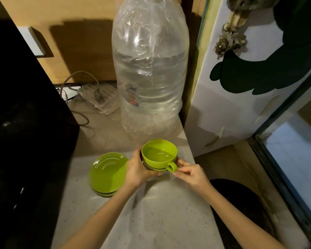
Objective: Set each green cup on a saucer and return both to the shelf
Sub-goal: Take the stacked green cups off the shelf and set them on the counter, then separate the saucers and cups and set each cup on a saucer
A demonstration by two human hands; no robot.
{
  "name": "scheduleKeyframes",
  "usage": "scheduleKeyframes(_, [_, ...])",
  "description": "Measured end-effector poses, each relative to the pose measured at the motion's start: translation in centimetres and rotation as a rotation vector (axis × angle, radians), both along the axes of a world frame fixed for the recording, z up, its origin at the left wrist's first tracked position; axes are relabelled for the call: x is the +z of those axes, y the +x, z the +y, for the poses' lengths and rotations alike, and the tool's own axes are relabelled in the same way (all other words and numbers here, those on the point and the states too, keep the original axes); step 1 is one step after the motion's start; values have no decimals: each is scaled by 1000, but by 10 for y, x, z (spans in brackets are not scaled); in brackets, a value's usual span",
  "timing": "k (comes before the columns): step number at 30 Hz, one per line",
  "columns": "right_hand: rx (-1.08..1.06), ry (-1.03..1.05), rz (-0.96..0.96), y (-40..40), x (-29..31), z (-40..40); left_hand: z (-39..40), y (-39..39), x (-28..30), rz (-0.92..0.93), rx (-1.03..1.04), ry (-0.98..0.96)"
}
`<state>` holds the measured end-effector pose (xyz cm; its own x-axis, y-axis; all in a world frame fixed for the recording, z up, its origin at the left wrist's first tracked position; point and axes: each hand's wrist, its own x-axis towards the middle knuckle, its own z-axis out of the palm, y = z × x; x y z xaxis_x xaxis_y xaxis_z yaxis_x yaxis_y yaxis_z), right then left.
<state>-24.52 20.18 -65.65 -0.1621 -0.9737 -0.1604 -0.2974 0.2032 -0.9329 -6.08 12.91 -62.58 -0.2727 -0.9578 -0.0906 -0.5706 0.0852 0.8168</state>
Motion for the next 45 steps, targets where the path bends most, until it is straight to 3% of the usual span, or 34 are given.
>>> scheduleKeyframes(9, [-143,107,-73,-1,9,-1,1,5,6,21,-84,68])
scheduleKeyframes(11, [-158,98,63,-1,24,-1,0,9,12,-13,-116,95])
scheduleKeyframes(16, [-195,-115,444,5,68,-10,-2,31,33,14,-134,107])
scheduleKeyframes(21, [-94,-359,539,48,99,-23,-5,64,52,106,0,18])
scheduleKeyframes(24, [81,-444,540,83,97,-28,-5,91,46,89,125,-8])
scheduleKeyframes(29, [186,-256,473,127,64,-45,4,129,21,-38,230,24])
scheduleKeyframes(33, [163,-122,560,141,42,-53,4,144,3,-133,288,48])
scheduleKeyframes(39, [134,63,569,144,26,-59,5,147,-4,-138,378,18])
scheduleKeyframes(45, [99,78,464,144,18,-62,3,145,-4,-82,434,23])
